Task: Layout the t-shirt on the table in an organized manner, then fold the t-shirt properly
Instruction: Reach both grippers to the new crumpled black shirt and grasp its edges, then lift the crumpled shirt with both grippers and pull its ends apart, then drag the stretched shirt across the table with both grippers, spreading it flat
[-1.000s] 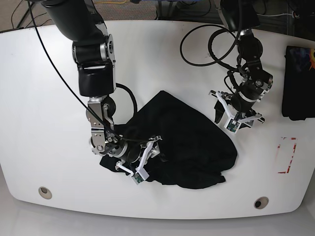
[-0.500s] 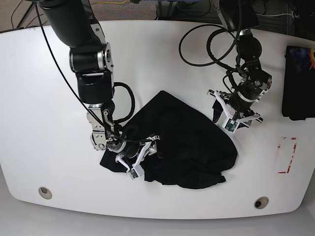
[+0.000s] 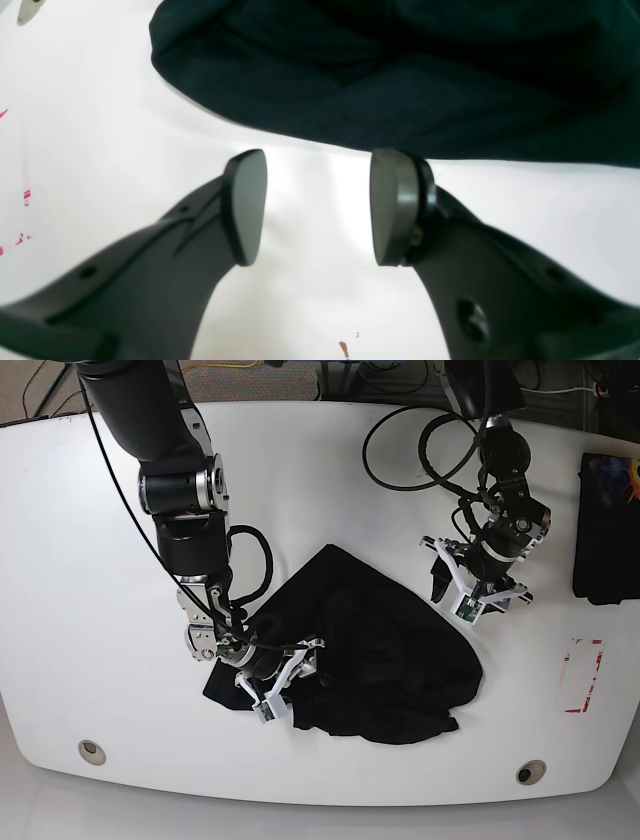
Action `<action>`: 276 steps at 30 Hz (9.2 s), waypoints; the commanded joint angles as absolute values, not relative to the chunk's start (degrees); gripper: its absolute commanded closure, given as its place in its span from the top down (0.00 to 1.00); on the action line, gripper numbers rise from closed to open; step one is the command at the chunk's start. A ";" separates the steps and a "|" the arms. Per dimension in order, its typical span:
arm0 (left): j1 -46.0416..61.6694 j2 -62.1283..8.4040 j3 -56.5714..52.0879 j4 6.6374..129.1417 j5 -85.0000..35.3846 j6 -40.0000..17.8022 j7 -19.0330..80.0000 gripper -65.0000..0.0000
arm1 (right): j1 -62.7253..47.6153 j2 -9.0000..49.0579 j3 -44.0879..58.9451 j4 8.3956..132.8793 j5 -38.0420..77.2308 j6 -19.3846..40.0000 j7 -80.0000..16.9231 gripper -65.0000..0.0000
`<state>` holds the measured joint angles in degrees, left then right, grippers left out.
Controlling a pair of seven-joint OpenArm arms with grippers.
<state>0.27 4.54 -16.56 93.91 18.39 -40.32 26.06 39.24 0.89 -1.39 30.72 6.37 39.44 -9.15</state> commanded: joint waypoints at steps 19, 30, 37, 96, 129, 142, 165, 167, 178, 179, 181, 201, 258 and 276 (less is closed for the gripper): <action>0.04 4.44 -16.48 94.81 17.36 -40.00 24.66 0.48 | 42.51 -0.13 -0.92 34.86 7.96 40.00 -9.19 0.00; -0.48 4.70 -16.04 94.73 15.52 -40.00 32.84 0.48 | 35.56 2.15 -0.92 60.44 7.60 38.46 -22.20 0.00; -0.04 4.70 -15.87 94.02 7.87 -40.00 35.74 0.48 | 33.10 3.65 -1.19 73.89 7.69 37.32 -27.21 0.00; -1.71 9.00 -0.48 75.03 -6.11 -36.97 42.77 0.20 | 35.82 6.55 -1.36 86.37 7.69 37.85 -33.80 0.00; -0.57 -2.42 -1.54 88.92 -5.67 -35.03 42.86 0.02 | 41.19 9.89 4.62 85.67 7.60 37.41 -33.80 0.00; -5.14 -8.22 -7.43 97.63 -5.67 -35.12 46.46 0.02 | 44.53 12.00 4.79 85.41 7.69 37.41 -33.89 0.00; -30.99 -10.42 -16.31 105.63 -6.11 -35.38 64.13 0.02 | 60.09 17.27 4.62 78.55 7.78 37.85 -37.58 0.00; -33.27 -11.38 -16.40 106.24 -6.02 -35.38 65.19 0.02 | 61.58 17.36 4.62 78.37 7.78 37.85 -37.58 0.00; -47.25 -13.93 -18.86 106.59 -6.11 -35.38 68.79 0.02 | 69.49 20.44 4.53 73.63 7.87 37.93 -37.76 0.00; -48.48 -14.46 -19.38 106.59 -6.11 -35.38 69.14 0.02 | 70.02 20.53 4.53 73.36 7.78 37.93 -37.76 0.00; -50.59 -14.90 -20.00 106.33 -6.11 -35.38 69.49 0.02 | 70.64 21.23 4.53 73.19 7.78 38.37 -37.85 0.00; -48.92 -14.99 -20.35 106.59 -6.29 -35.47 70.99 0.03 | 61.41 23.60 5.14 81.98 8.04 39.96 -43.30 0.00; 21.85 -9.63 -37.58 110.37 -5.76 -40.00 53.67 0.02 | -15.08 11.30 20.09 108.97 7.96 40.00 -46.99 0.00; 23.08 -13.41 -37.93 106.95 -5.76 -40.00 53.58 0.02 | -20.18 12.70 22.02 109.05 7.96 40.00 -46.99 0.00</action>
<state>23.20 -12.32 -37.56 106.06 -5.78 -40.36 54.35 -19.90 11.60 20.47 107.96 7.97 40.56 -47.72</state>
